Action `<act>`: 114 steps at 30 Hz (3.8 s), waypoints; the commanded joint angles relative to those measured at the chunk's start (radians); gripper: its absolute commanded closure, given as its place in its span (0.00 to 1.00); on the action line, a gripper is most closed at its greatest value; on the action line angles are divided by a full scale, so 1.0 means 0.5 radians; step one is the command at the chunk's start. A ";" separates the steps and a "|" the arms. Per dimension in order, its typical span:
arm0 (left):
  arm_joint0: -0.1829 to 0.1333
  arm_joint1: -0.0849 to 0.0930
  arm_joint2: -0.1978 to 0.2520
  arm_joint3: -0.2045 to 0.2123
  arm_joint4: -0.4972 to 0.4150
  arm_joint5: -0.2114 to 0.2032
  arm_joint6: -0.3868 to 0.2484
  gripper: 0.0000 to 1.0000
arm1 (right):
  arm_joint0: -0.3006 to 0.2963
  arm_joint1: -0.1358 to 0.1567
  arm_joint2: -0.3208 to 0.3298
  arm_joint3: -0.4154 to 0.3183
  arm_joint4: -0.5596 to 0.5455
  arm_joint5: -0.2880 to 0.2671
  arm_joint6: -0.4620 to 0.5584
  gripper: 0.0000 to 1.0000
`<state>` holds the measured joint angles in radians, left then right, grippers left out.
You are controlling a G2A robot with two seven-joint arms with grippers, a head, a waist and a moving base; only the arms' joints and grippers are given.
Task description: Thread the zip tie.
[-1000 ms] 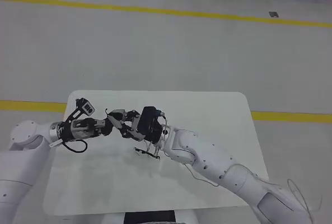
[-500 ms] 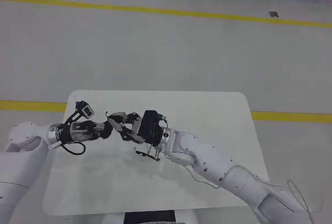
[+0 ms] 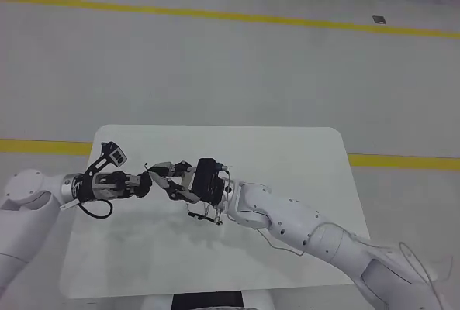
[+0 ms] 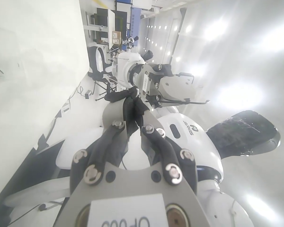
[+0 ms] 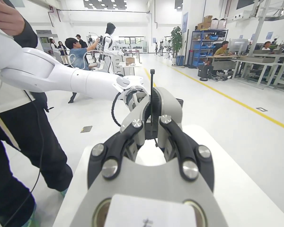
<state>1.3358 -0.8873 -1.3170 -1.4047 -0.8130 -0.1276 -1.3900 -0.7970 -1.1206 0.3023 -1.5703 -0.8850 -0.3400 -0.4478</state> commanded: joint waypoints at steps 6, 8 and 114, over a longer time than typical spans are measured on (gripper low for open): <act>0.000 -0.001 -0.001 0.000 0.001 0.001 0.000 1.00 | -0.029 -0.003 0.032 -0.015 -0.047 0.006 0.049 1.00; 0.000 -0.001 -0.001 0.000 0.001 0.001 0.000 1.00 | -0.050 -0.006 0.057 -0.018 -0.076 0.000 0.052 1.00; 0.000 -0.001 -0.001 0.000 0.001 0.001 0.000 1.00 | -0.085 -0.040 0.081 0.102 -0.458 0.000 -0.142 1.00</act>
<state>1.3358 -0.8879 -1.3176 -1.4045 -0.8125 -0.1269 -1.3900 -0.8392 -1.1406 0.3432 -1.5197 -1.1132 -0.3400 -0.5150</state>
